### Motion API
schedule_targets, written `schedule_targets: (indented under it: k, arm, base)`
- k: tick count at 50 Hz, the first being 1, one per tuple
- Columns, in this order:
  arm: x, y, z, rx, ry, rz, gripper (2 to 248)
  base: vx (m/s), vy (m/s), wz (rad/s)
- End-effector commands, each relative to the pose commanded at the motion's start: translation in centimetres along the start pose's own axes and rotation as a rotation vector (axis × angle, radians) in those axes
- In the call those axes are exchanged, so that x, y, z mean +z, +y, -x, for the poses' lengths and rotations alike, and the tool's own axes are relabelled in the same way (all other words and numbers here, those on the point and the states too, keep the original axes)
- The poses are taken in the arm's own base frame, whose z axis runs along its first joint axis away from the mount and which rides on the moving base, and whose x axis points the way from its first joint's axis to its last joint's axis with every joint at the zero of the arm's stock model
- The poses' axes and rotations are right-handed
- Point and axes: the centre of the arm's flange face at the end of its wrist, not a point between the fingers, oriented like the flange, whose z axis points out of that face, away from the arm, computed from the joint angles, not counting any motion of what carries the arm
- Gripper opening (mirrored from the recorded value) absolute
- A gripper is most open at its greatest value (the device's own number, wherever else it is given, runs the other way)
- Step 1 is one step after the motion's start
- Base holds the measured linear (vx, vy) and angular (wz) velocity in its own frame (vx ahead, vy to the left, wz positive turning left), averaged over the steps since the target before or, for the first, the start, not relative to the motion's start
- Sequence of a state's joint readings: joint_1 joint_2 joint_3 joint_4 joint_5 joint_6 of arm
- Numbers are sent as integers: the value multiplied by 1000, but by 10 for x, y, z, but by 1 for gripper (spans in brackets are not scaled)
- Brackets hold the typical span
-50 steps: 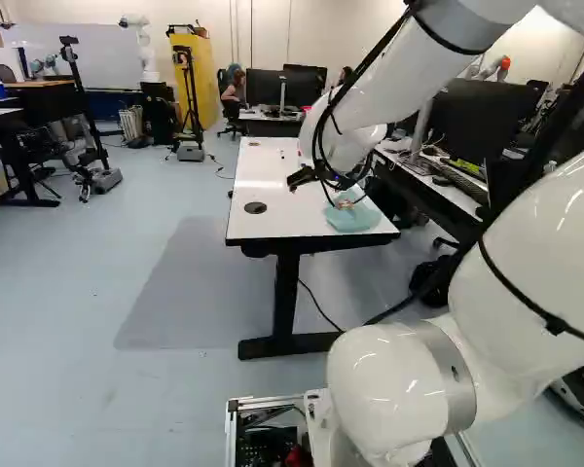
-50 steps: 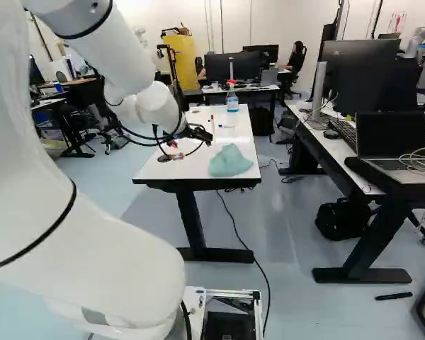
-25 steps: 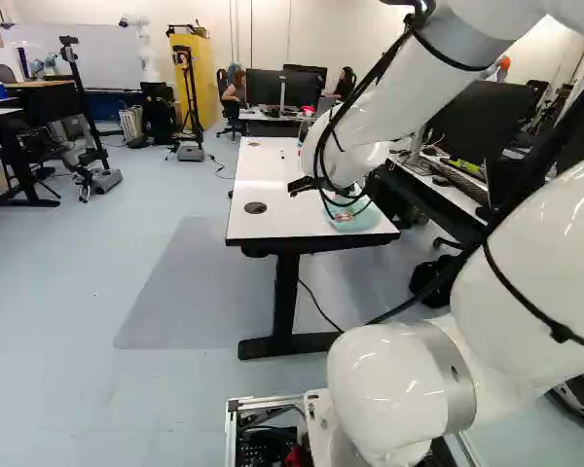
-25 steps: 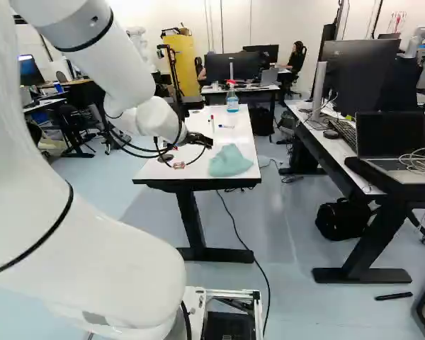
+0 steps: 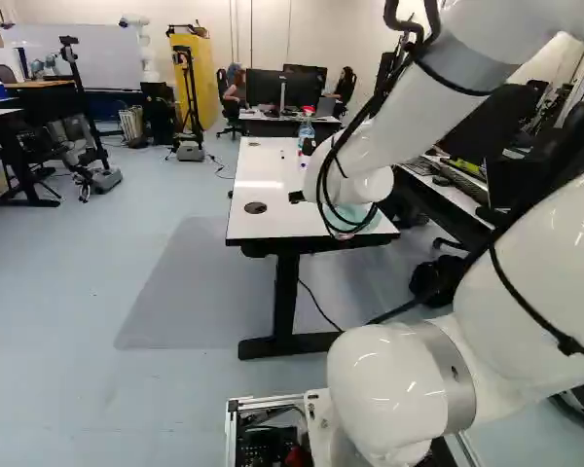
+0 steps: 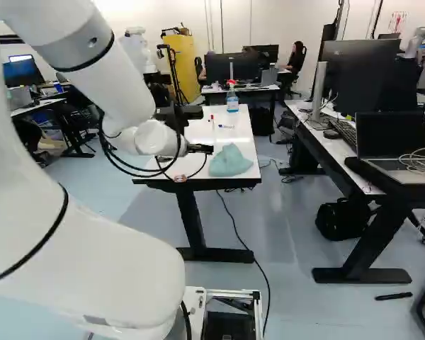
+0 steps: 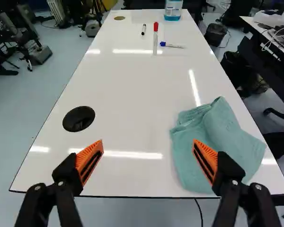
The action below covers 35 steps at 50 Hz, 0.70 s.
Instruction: Clean the table with the green towel
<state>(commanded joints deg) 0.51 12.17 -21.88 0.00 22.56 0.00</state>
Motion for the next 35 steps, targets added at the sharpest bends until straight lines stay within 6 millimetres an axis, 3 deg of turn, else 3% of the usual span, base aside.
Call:
schedule_targets:
  k: [35]
  arm:
    - [-20, 2, 60, 3, 154, 5, 247]
  base:
    - [0, 0, 0]
